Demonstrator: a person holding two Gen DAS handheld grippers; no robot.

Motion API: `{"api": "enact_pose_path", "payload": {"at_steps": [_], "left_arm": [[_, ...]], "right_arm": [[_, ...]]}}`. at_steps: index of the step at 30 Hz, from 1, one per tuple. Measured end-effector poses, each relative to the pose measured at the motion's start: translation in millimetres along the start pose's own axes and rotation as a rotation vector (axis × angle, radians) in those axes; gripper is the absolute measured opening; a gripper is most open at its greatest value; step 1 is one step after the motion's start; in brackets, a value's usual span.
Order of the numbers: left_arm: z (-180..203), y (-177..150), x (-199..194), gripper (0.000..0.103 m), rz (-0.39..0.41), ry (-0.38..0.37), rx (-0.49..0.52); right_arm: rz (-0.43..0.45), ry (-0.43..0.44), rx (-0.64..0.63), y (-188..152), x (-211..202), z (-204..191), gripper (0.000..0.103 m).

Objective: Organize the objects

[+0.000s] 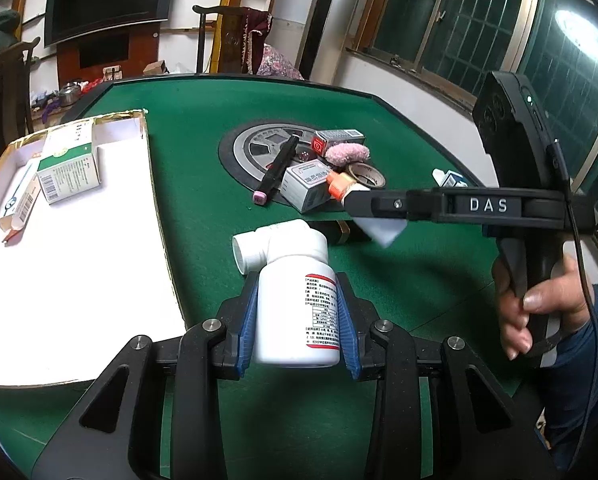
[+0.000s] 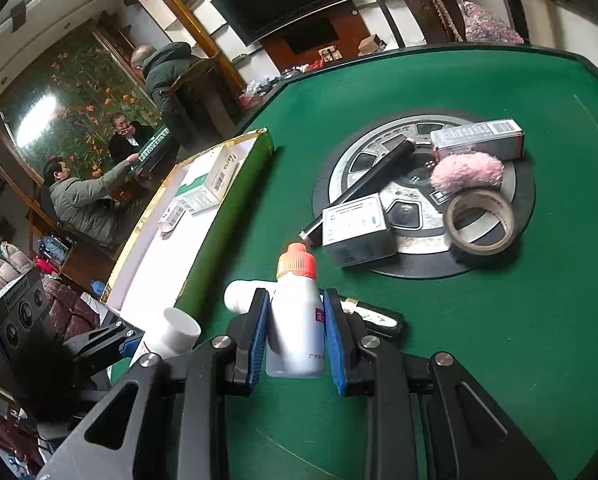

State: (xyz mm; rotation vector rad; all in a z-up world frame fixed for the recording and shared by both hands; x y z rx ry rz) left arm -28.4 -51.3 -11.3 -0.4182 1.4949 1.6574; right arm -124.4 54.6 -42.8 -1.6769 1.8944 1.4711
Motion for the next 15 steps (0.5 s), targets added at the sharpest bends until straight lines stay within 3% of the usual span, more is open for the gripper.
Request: {"api": "enact_pose_path", "payload": {"at_steps": [15], "left_arm": [[-18,6,-23,0.035,0.043,-0.007,-0.035]], "right_arm": [[0.001,0.038,0.016,-6,5,-15,0.026]]}}
Point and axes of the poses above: each gripper's, at about its wrist camera, not at the fingertips, and x roughly the way its jaws point, z to its right, y to its top, the point moved 8 cm from there along x, roughly the way its jaws point, and after that the axes turned 4 degrees about -z, right-handed, at the moved point
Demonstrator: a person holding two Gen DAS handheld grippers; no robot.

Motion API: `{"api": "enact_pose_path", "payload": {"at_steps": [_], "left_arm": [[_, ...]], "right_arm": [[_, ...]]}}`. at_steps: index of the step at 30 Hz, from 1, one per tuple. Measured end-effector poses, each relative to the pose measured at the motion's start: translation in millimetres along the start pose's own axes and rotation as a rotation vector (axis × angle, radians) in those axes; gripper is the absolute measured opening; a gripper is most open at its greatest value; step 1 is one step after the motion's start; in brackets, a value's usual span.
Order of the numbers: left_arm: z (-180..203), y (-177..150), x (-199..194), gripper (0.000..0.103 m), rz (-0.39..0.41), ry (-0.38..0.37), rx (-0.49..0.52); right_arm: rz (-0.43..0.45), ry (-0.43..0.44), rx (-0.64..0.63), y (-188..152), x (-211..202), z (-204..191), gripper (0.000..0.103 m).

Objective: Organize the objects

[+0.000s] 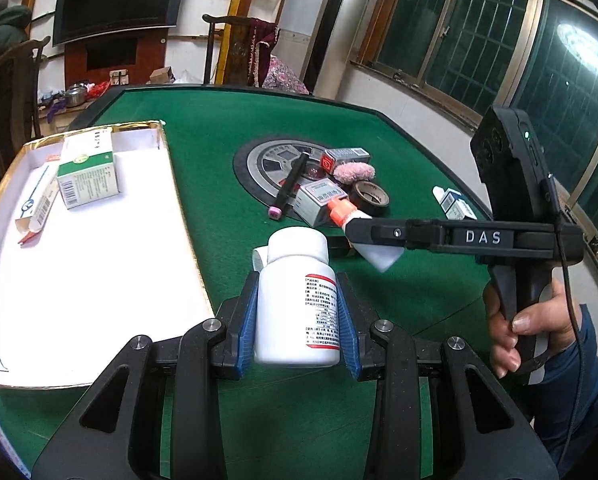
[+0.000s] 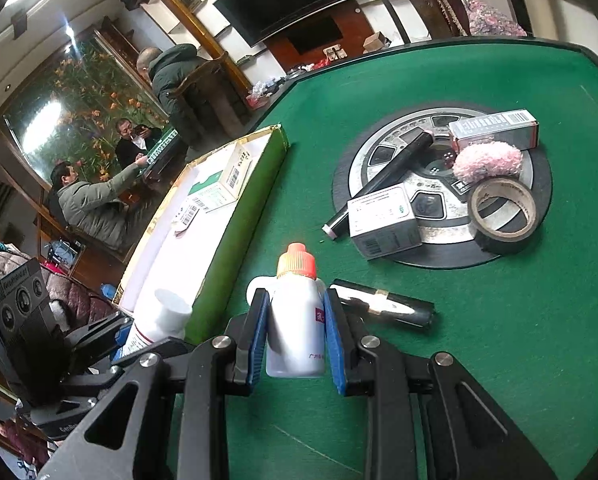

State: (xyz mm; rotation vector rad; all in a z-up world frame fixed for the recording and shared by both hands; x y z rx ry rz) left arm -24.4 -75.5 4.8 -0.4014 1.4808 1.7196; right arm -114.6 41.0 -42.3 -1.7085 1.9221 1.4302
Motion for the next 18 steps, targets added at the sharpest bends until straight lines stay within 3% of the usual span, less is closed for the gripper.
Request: {"api": "enact_pose_path", "payload": {"at_steps": [7,18], "left_arm": [[-27,3,-18,0.035,0.039,0.024,-0.051],[-104,3,-65,0.035,0.118,0.107,-0.18]], "right_arm": [[-0.005,0.019,0.007,-2,4,-9,0.026],[-0.025,0.044,-0.054,3,20,-52,0.026]]}}
Point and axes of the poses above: each gripper's, at about its wrist camera, not at the fingertips, and x roughly the way its jaws point, z to its right, y to its top, the point moved 8 cm from there along x, roughly the way its jaws point, and after that the axes turned 4 degrees about -z, right-handed, at the moved point
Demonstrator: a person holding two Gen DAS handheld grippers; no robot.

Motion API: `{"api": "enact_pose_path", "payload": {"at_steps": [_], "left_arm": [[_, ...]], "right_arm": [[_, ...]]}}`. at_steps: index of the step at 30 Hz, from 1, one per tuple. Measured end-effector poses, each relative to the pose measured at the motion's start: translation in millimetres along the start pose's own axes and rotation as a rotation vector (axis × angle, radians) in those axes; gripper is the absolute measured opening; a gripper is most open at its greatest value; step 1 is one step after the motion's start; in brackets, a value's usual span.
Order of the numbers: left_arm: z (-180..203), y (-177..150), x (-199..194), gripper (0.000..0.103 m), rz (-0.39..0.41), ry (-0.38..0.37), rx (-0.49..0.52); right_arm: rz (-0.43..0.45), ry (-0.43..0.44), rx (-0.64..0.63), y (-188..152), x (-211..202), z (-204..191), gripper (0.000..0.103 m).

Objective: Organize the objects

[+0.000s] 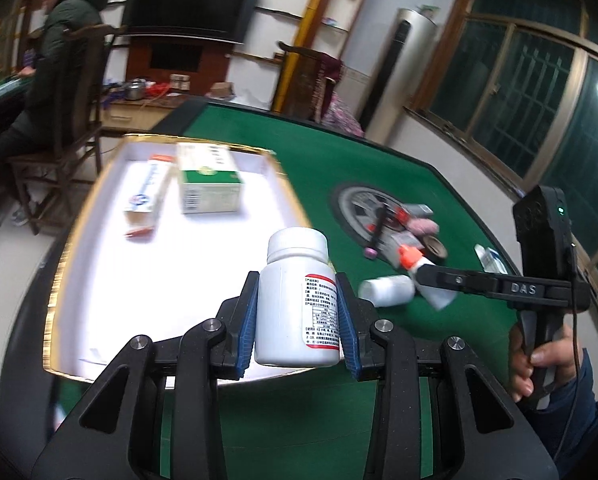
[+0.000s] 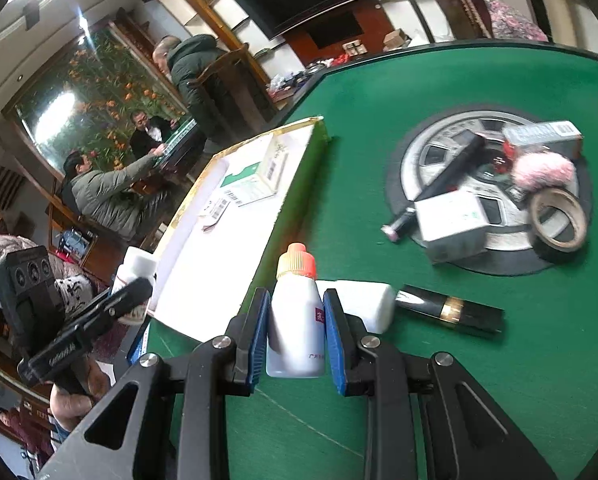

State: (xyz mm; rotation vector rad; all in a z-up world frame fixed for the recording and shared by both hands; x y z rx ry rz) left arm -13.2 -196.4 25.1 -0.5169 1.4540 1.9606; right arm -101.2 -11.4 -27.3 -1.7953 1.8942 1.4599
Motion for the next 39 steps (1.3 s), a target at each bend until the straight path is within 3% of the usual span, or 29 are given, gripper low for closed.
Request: {"api": "enact_pose_path", "payload": {"at_steps": [10,19,39], "left_arm": [[-38,-10,-6,0.035,-0.013,0.037,-0.043],[-58,-5,-1,0.035,-0.036,0.045,-0.047],[-73,18,18,0.035,-0.095,0.048,-0.044]], "right_arm": [[-0.042,0.001,-0.098,23,39,-58,0.026],[-0.08,-0.022,-0.133,50,73,-80,0.026],[-0.114,-0.062,-0.072,91,113,-66,0.026]]}}
Point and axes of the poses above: each gripper's, at about its wrist camera, not at the fingertips, and x roughly the way its jaws point, z to its right, y to its top, the point moved 8 cm from there along x, roughly the way its jaws point, and after that the axes turned 4 degrees about -z, right-handed, at the moved point
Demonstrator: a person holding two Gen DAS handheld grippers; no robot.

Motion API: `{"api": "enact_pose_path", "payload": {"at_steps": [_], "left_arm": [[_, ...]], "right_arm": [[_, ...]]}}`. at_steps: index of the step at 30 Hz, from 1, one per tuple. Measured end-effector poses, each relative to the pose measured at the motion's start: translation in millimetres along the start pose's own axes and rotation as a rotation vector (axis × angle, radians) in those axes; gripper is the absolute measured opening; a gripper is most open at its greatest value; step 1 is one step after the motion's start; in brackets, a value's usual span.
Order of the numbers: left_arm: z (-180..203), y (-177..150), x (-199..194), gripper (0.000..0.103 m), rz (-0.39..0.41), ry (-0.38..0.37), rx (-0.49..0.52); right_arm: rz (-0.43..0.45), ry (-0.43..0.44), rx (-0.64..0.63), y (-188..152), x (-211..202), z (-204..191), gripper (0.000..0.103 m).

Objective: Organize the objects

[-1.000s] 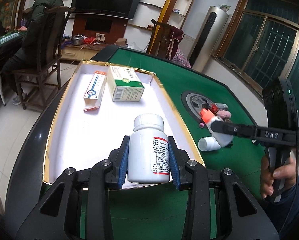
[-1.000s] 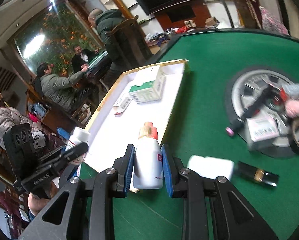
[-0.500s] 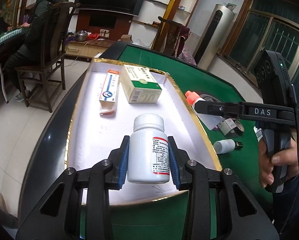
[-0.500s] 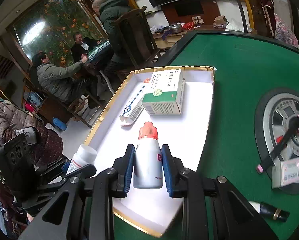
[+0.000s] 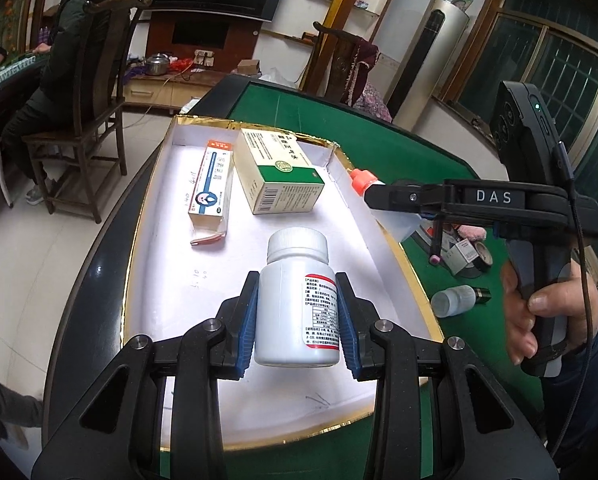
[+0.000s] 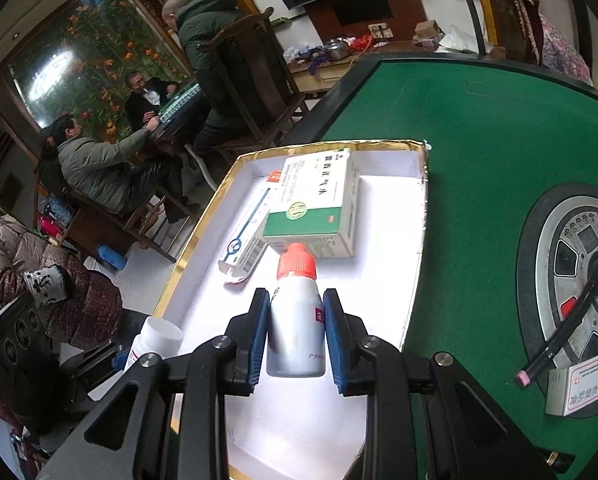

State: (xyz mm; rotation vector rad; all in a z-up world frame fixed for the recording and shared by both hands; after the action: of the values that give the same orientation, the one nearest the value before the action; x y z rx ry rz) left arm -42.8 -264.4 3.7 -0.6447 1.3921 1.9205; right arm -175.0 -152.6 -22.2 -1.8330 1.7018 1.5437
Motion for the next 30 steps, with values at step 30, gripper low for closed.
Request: {"api": "enact_pose_path", "payload": {"at_steps": [30], "left_arm": [[-31,41,66,0.035,-0.159,0.074,-0.052]], "right_arm": [[-0.047,-0.167,0.091,82,59,41,0.026]]}}
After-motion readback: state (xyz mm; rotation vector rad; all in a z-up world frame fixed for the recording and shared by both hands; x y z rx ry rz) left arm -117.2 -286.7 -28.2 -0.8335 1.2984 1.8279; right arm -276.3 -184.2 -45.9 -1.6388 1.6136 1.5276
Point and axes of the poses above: each gripper's, at about its wrist camera, not at the fingertips, and x roughly the way its jaws point, z to its right, y to its top, the point moved 8 cm from there along x, roughly the way its jaws point, and after that the axes turned 4 degrees about -z, right-handed, at the moved point
